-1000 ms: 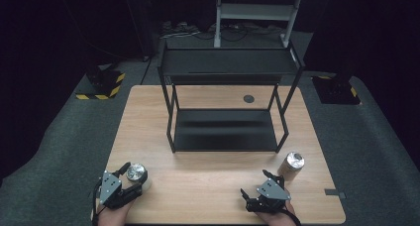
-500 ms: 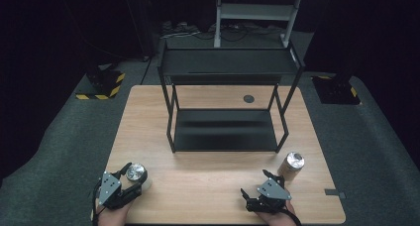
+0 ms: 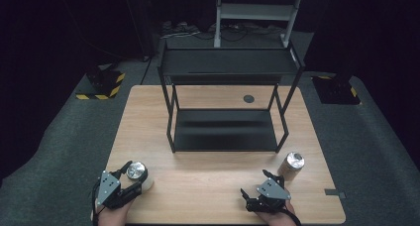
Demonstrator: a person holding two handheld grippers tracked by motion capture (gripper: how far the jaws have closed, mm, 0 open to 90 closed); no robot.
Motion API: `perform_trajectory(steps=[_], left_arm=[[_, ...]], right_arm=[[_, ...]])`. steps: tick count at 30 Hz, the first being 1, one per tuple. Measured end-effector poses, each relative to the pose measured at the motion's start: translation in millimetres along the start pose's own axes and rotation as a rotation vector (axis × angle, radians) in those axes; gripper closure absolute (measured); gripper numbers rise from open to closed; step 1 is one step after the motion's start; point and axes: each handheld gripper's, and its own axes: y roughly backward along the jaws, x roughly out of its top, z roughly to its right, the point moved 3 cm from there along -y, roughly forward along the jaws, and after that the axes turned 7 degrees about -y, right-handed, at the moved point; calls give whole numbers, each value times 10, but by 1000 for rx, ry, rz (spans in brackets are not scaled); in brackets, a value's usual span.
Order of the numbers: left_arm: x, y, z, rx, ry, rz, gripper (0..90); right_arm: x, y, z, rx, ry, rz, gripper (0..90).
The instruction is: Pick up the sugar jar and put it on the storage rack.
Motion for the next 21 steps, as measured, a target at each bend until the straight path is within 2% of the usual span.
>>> perform_trajectory(steps=[6, 10, 21], left_arm=[[54, -23, 30, -15, 21, 16, 351], [107, -52, 75, -25, 4, 21, 351], [226, -152, 182, -48, -1, 42, 352]], right_arm=[[3, -3, -3, 0, 4, -2, 0], [3, -2, -2, -1, 3, -2, 0], [3, -2, -3, -2, 1, -3, 0]])
